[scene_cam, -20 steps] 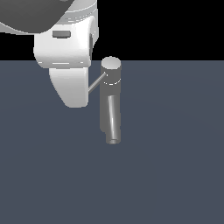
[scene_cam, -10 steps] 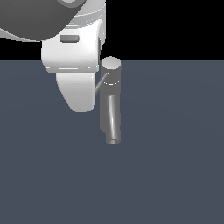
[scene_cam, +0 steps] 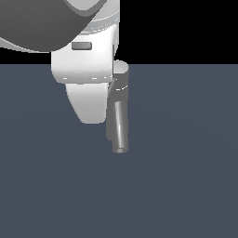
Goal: Turn on the faucet by rotating a designated handle.
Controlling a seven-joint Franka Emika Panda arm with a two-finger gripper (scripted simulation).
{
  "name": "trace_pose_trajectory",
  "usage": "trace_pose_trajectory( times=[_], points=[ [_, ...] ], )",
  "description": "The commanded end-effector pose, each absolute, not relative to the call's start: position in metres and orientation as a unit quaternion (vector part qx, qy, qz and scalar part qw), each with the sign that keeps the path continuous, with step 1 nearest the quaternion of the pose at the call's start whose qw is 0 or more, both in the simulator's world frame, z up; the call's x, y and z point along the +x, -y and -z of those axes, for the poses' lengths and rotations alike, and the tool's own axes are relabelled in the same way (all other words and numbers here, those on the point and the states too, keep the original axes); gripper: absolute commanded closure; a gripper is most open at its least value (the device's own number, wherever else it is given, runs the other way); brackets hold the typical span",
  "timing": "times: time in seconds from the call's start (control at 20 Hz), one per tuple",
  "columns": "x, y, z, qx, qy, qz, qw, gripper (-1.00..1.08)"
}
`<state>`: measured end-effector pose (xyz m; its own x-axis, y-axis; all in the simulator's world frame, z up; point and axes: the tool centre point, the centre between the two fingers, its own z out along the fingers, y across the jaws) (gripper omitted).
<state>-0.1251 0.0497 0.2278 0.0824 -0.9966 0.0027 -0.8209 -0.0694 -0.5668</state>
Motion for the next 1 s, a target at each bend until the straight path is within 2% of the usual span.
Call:
trace_pose_trajectory(
  times=[0.0, 0.95],
  points=[
    [-0.130, -0.042, -0.223, -0.700, -0.652, 0.200, 0.213, 1.08],
    [-0.128, -0.022, -0.224, -0.702, -0.649, 0.201, 0.216, 1.08]
  ],
)
